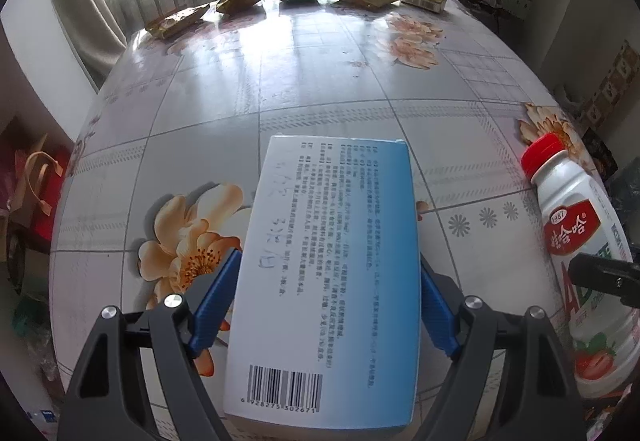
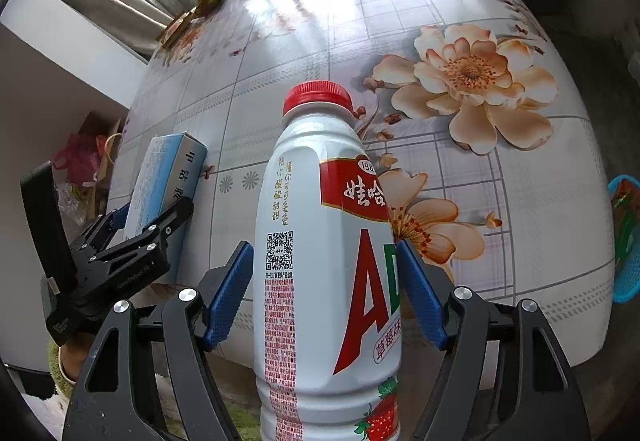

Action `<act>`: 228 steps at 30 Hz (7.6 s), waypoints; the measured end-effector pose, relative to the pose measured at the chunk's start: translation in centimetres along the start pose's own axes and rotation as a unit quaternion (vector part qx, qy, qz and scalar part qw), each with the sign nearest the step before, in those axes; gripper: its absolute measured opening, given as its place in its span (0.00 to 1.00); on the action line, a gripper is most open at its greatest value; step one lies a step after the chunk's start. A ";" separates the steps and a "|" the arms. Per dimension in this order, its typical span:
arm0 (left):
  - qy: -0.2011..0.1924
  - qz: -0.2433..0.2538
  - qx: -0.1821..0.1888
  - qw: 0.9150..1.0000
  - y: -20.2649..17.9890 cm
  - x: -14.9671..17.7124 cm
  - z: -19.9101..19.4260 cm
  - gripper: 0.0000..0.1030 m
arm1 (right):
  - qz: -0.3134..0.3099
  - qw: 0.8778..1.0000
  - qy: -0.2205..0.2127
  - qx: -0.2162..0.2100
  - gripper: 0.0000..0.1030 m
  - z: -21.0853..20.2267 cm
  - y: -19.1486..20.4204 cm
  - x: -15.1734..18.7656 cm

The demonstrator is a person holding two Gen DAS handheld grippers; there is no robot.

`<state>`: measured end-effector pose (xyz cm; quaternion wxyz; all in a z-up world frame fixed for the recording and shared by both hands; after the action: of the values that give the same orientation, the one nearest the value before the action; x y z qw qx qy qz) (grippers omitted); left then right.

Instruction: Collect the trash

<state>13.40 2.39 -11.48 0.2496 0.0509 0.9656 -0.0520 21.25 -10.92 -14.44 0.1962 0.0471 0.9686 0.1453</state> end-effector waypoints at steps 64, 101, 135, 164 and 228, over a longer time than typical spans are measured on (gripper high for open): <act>0.001 -0.027 0.028 0.999 1.6 -0.1 -0.4 0.77 | 0.007 1.000 -0.012 -0.013 0.57 -0.9 -0.6 0.6; -0.035 -0.025 0.031 0.999 1.4 -0.3 -2.9 0.67 | 0.028 0.999 -0.035 -0.026 0.56 -2.2 -1.0 1.6; -0.081 0.111 0.108 0.985 -13.5 -0.3 -9.9 0.67 | 0.112 0.982 -0.144 -0.058 0.56 -11.0 -10.3 6.4; 0.210 0.335 0.219 0.892 -60.5 8.8 7.5 0.89 | 0.646 0.708 -0.282 -0.049 0.77 -9.1 -48.2 26.4; -0.064 0.007 0.015 0.998 -10.9 3.3 -9.7 0.95 | 0.010 0.929 -0.187 0.318 0.92 -15.8 -8.9 11.3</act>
<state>4.51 -6.89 -3.83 0.3107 0.0582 0.9463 -0.0680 4.35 -21.86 -7.32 0.3468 0.1427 0.9094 -0.1798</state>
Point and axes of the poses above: each gripper's, at about its wrist camera, not at the fingertips, and z roughly the way its jaws point, y to its left, x to its underside, the point moved 8 cm from there along z, roughly the way its jaws point, and after that the axes turned 10 degrees about -z, right-handed, at the moved point
